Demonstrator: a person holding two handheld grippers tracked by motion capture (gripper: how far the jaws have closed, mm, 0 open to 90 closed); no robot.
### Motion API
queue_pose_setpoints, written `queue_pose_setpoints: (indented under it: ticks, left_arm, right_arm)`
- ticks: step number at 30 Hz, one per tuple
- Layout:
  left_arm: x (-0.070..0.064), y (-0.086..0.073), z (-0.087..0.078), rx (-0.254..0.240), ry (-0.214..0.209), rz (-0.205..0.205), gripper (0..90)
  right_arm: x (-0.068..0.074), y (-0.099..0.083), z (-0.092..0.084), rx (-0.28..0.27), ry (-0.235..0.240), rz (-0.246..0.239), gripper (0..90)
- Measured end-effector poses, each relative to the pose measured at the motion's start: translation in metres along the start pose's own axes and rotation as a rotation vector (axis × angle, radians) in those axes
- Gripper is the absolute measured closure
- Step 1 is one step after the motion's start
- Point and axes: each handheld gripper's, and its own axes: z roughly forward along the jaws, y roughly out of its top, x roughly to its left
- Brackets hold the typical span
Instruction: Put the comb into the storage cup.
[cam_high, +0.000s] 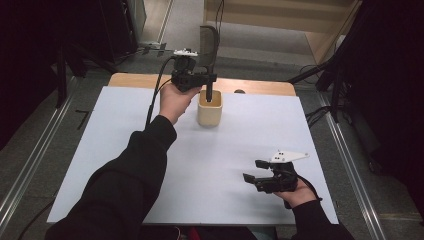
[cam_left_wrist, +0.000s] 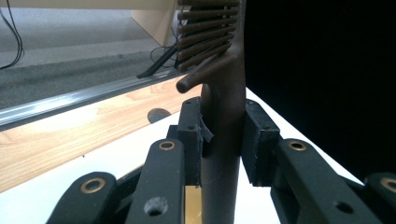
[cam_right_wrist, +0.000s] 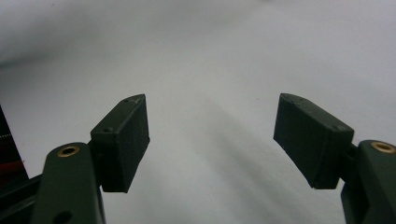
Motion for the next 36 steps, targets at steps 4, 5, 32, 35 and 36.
queue_pose_setpoints:
  ticks: [4, 5, 32, 35, 36]
  left_arm:
    - [0.001, -0.002, 0.003, -0.003, 0.006, 0.008, 72.5]
    - [0.002, -0.002, 0.004, -0.004, 0.011, 0.01, 72.5]
    - [0.015, -0.021, 0.024, 0.032, 0.047, 0.016, 72.4]
    - [0.016, -0.023, 0.025, 0.044, 0.052, 0.021, 72.4]
    - [0.016, -0.024, 0.026, 0.046, 0.053, 0.023, 72.4]
  right_arm:
    - [-0.001, 0.0, 0.0, 0.003, -0.004, 0.002, 25.0]
    - [-0.001, 0.0, 0.0, 0.004, -0.005, 0.003, 25.0]
    - [-0.001, 0.0, -0.001, -0.003, -0.004, 0.003, 25.0]
    - [-0.001, 0.0, -0.001, -0.003, -0.004, 0.005, 25.0]
    - [-0.001, 0.0, -0.001, -0.003, -0.004, 0.005, 25.0]
